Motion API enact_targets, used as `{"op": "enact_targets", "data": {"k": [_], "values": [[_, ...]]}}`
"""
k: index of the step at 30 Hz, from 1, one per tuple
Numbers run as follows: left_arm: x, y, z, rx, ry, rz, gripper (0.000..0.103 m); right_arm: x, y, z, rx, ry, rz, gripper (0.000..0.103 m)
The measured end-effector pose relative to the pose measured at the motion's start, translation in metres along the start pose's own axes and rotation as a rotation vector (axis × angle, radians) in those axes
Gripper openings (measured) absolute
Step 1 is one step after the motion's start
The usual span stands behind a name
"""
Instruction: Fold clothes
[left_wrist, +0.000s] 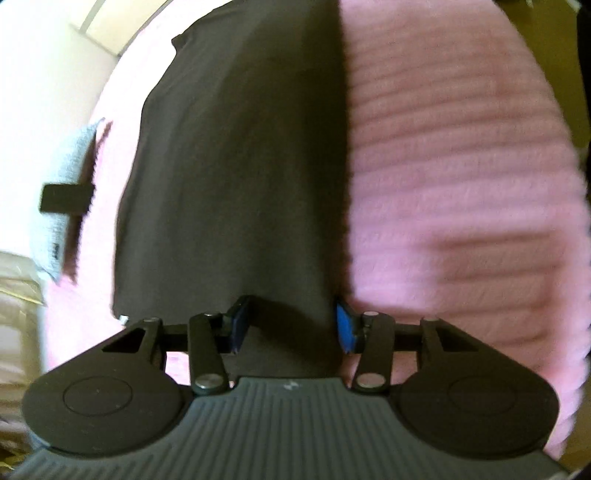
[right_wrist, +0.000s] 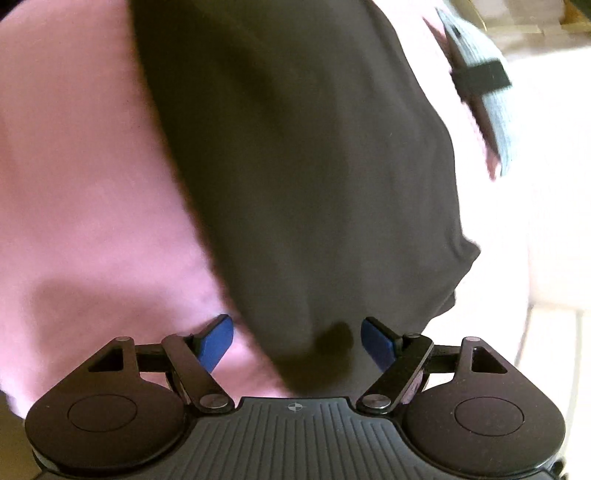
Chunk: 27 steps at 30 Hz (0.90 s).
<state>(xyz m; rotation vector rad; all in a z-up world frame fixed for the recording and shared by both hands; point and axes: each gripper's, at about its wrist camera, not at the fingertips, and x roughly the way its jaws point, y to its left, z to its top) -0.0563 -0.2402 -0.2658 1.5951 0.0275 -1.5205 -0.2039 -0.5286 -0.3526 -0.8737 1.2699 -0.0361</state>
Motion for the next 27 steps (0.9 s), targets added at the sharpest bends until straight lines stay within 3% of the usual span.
{"op": "enact_targets", "data": {"k": [6, 7, 9, 11, 12, 14, 16, 18, 22, 27], "values": [[0.011, -0.024, 0.010, 0.019, 0.038, 0.121, 0.042, -0.005, 0.016, -0.031, -0.025, -0.164, -0.095, 0.078], [0.013, -0.029, 0.011, 0.020, 0.043, 0.143, 0.041, -0.005, 0.019, -0.036, -0.017, -0.178, -0.112, 0.075], [0.014, -0.036, 0.014, 0.013, 0.051, 0.181, 0.040, -0.005, 0.026, -0.046, -0.001, -0.203, -0.147, 0.058], [0.012, -0.043, 0.016, 0.015, 0.057, 0.214, 0.040, -0.006, 0.034, -0.055, 0.015, -0.227, -0.182, 0.047], [0.012, -0.044, 0.015, 0.025, 0.057, 0.228, 0.037, -0.006, 0.037, -0.060, 0.023, -0.240, -0.200, 0.047], [0.015, -0.047, 0.014, 0.046, 0.057, 0.251, 0.029, -0.008, 0.045, -0.066, 0.029, -0.262, -0.234, 0.046], [0.018, -0.047, 0.013, 0.053, 0.057, 0.264, 0.010, -0.007, 0.052, -0.067, 0.012, -0.281, -0.263, 0.043], [0.018, -0.045, 0.013, 0.026, 0.049, 0.262, 0.008, -0.001, 0.054, -0.066, -0.001, -0.289, -0.269, 0.021], [0.008, -0.036, 0.011, -0.081, 0.010, 0.249, 0.005, 0.010, 0.050, -0.064, 0.020, -0.292, -0.299, 0.015], [-0.027, -0.057, 0.011, -0.102, -0.038, 0.305, 0.003, -0.005, 0.065, -0.070, 0.066, -0.282, -0.362, 0.010]]}}
